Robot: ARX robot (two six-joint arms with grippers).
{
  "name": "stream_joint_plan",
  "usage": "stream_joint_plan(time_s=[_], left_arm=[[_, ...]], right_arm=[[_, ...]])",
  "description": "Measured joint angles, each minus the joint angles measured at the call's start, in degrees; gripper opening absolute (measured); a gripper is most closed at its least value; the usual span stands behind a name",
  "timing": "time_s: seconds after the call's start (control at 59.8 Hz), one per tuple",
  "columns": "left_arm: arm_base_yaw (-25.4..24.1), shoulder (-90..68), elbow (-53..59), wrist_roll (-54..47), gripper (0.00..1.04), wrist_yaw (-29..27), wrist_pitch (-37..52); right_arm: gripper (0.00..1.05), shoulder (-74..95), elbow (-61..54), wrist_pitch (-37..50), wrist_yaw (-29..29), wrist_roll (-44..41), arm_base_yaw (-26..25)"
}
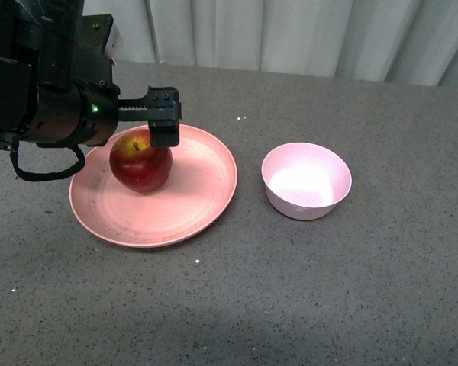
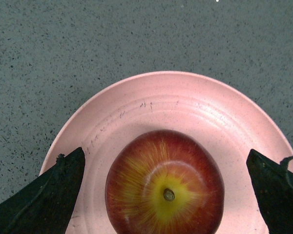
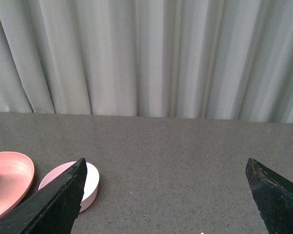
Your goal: Move apple from plate to bowl
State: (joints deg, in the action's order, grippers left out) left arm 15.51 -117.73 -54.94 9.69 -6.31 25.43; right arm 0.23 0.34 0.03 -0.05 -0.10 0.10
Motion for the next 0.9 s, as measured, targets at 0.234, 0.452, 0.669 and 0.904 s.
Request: stream_joint_plan(time_s=[0.234, 0.452, 0.669, 0.904], left_arm=[[0.13, -2.23, -0.68, -0.85, 0.98, 0.37, -1.73], [0.31, -4.28, -1.18, -1.09, 0.98, 0.39, -2.27], [0.37, -4.81, -1.51, -1.53, 0.83, 0.48, -2.21], [1.03, -4.46, -1.51, -1.92, 0.82, -0.90, -2.05]], right_arm=[[0.95, 0.00, 0.00, 0.00, 0.00, 0.00, 0.00], [0.95, 0.00, 0.00, 0.00, 0.00, 0.00, 0.00], [0.95, 0.00, 0.00, 0.00, 0.00, 0.00, 0.00], [0.95, 0.00, 0.00, 0.00, 0.00, 0.00, 0.00]])
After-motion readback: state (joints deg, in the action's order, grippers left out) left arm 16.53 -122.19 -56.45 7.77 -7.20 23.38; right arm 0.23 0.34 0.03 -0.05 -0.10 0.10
